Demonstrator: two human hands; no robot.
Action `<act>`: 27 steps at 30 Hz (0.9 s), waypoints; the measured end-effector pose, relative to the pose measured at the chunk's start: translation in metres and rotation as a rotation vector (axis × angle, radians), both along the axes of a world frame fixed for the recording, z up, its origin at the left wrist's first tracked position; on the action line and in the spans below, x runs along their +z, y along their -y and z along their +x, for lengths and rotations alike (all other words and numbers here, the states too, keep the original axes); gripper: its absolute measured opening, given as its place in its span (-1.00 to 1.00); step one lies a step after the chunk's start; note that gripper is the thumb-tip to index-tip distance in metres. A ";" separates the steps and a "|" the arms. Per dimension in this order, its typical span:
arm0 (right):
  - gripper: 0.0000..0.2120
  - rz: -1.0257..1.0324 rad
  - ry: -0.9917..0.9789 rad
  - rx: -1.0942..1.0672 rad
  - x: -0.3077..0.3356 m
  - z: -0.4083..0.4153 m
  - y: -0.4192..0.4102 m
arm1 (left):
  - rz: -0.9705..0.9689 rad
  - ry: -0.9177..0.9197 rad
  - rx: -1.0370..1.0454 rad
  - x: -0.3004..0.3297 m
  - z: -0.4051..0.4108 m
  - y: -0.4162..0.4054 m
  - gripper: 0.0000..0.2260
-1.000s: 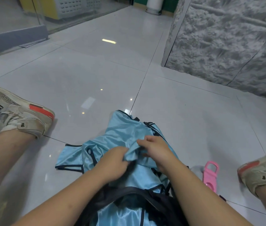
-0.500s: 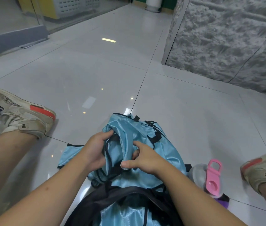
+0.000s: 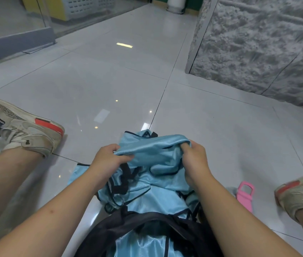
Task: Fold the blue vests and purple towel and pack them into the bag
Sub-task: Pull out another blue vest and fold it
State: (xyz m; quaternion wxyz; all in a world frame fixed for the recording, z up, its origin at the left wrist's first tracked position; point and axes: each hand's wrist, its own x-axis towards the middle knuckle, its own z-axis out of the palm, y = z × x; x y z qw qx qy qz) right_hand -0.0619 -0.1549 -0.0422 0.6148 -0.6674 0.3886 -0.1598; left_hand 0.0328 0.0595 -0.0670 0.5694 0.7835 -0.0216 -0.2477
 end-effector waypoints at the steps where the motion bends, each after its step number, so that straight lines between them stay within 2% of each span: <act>1: -0.78 0.001 0.002 0.009 0.003 0.001 0.000 | 0.027 0.007 0.008 -0.003 0.002 -0.001 -0.77; 3: -0.76 0.045 0.027 0.041 0.007 0.000 0.001 | 0.060 0.019 0.063 -0.008 0.005 -0.001 -0.78; 5: -0.89 0.117 0.049 0.069 0.014 -0.002 0.001 | 0.092 0.033 0.111 -0.011 0.007 -0.001 -0.84; 7: -0.91 0.167 0.055 0.091 0.022 -0.003 0.003 | 0.135 0.070 0.119 -0.011 0.007 0.000 -0.87; 9: -0.88 0.221 0.044 0.127 0.026 -0.002 0.004 | 0.190 0.126 0.083 -0.014 0.007 0.002 -0.77; 10: -0.86 0.247 0.031 0.138 0.028 -0.001 0.003 | 0.277 0.219 0.063 -0.014 0.004 0.003 -0.70; 12: -0.83 0.285 0.008 0.143 0.028 0.001 0.002 | 0.425 0.544 0.068 -0.012 -0.004 0.005 -0.62; 14: -0.83 0.328 0.012 0.145 0.028 0.004 0.000 | 0.278 0.821 0.066 -0.005 -0.015 0.010 -0.74; 15: -0.82 0.355 0.024 0.154 0.028 0.005 -0.001 | 0.158 0.827 0.007 0.000 -0.021 0.013 -0.79; 16: -0.82 0.383 0.039 0.174 0.029 0.006 -0.002 | 0.068 0.739 -0.081 0.005 -0.026 0.018 -0.76; 18: -0.81 0.402 0.050 0.265 0.032 0.007 -0.007 | 0.038 0.489 -0.288 0.012 -0.035 0.027 -0.55; 20: -0.80 0.333 0.055 0.439 0.037 0.006 -0.011 | -0.056 0.243 -0.369 0.017 -0.042 0.034 -0.46; 24: -0.82 0.138 -0.045 0.791 0.040 0.003 -0.021 | -0.610 -0.319 -0.190 0.025 -0.045 0.033 -0.46; 27: -0.83 0.127 -0.277 1.023 0.035 -0.002 -0.026 | -0.732 -0.530 -0.037 0.027 -0.036 0.025 -0.53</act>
